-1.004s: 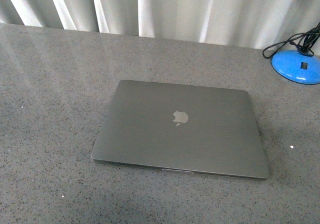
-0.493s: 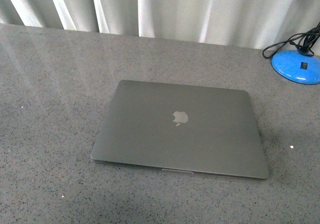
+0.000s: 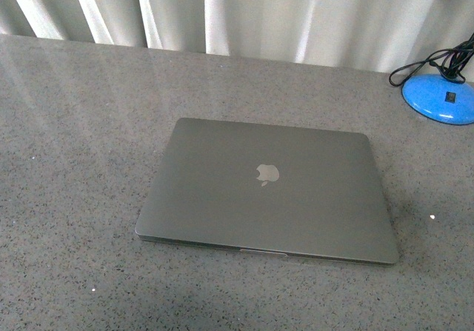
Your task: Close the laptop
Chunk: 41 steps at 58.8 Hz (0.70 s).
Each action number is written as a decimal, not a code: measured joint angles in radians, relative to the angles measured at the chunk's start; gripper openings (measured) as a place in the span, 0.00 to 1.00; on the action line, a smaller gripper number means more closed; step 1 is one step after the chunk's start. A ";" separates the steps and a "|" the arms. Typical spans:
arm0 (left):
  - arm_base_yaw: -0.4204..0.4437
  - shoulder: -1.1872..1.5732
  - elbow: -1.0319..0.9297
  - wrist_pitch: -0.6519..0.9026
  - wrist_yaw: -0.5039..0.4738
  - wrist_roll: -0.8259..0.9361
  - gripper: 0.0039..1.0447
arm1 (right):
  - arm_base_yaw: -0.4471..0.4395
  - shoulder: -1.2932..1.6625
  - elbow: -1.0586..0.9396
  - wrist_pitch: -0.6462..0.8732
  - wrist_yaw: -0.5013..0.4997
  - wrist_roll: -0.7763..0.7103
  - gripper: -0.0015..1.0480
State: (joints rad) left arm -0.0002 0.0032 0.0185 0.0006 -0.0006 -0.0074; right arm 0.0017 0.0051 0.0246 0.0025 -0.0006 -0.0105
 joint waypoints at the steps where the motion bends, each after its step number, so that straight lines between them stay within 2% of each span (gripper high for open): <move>1: 0.000 0.000 0.000 0.000 0.000 0.000 0.05 | 0.000 0.000 0.000 0.000 0.000 0.000 0.04; 21: 0.000 0.000 0.000 0.000 0.000 0.000 0.62 | 0.000 0.000 0.000 0.000 0.000 0.000 0.60; 28: 0.000 0.000 0.000 0.000 0.000 0.000 0.87 | 0.000 0.000 0.000 0.000 0.000 0.000 0.84; 31: 0.000 0.000 0.000 0.000 0.000 0.000 0.95 | 0.000 0.000 0.000 0.000 0.000 0.001 0.92; 41: 0.000 0.000 0.000 0.000 0.000 0.002 0.94 | 0.000 0.000 0.000 0.000 0.000 0.002 0.90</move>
State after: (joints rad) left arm -0.0002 0.0032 0.0185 0.0006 -0.0006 -0.0051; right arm 0.0017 0.0051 0.0246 0.0025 -0.0006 -0.0082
